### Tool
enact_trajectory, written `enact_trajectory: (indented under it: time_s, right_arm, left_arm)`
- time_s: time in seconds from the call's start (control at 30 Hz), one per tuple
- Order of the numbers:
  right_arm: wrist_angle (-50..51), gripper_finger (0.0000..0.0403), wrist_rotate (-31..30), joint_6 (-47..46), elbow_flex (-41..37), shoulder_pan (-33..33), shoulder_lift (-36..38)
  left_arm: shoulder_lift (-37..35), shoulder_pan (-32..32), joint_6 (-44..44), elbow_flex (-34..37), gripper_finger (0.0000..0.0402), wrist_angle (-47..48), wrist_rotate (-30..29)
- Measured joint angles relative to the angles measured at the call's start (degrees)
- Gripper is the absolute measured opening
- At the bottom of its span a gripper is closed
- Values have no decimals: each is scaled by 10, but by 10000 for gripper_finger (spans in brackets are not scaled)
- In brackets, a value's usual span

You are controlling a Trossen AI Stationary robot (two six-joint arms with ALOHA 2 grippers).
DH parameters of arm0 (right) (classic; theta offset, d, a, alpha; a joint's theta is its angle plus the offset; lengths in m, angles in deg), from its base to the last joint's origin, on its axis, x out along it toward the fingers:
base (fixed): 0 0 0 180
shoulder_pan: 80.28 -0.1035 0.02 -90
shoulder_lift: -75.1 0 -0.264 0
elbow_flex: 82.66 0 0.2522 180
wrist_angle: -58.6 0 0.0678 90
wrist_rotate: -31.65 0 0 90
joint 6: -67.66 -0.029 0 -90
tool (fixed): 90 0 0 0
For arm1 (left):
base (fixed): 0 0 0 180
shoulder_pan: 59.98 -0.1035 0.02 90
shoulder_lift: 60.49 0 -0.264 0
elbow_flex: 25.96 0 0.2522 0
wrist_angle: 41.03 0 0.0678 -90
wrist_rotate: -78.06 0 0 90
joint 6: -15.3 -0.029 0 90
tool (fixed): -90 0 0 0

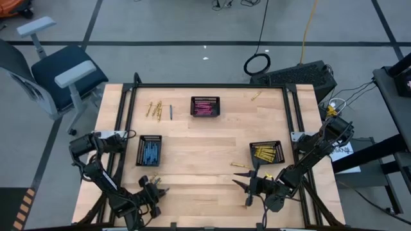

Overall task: Sort crayons
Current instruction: Put the bottom blue crayon into the bottom left black bin

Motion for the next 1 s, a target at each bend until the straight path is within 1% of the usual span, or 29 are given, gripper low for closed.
enact_trajectory:
  time_s: [0.1, 0.2, 0.33, 0.4, 0.5, 0.53, 0.63, 0.67, 0.77, 0.87, 0.93, 1.0]
  right_arm:
    - [0, 102, 0, 0, 0, 0, 0]
    - [0, 102, 0, 0, 0, 0, 0]
    - [0, 102, 0, 0, 0, 0, 0]
    - [0, 102, 0, 0, 0, 0, 0]
    - [0, 102, 0, 0, 0, 0, 0]
    - [0, 102, 0, 1, 0, 0, 0]
    - [0, 102, 0, 2, 0, 0, 0]
    - [0, 102, 0, 2, 0, 0, 0]
    - [0, 102, 0, 1, 0, 0, 0]
    - [0, 102, 0, 0, 0, 0, 0]
    - [-1, 102, 0, 0, 0, 0, 0]
    - [0, 102, 0, -6, 0, 0, 0]
  left_arm:
    - [0, 0, 2, 0, 15, -5, 1]
    - [2, 0, 2, -5, 11, -7, -16]
    - [7, -2, 0, -18, 7, -12, -71]
    - [6, -4, -2, -26, 5, -16, -126]
    - [5, -8, -2, -33, 4, -16, -231]
    - [5, -11, -4, -35, 4, -16, -276]
    - [4, -28, -23, -42, 3, -13, -439]
    - [2, -36, -30, -43, 3, -5, -467]
    - [-30, -81, -30, -46, 2, 62, -465]
    - [-67, -143, -22, -48, 2, 110, -477]
    - [-111, -186, 4, -46, 2, 183, -430]
    - [-148, -231, 32, -48, 1, 259, -354]
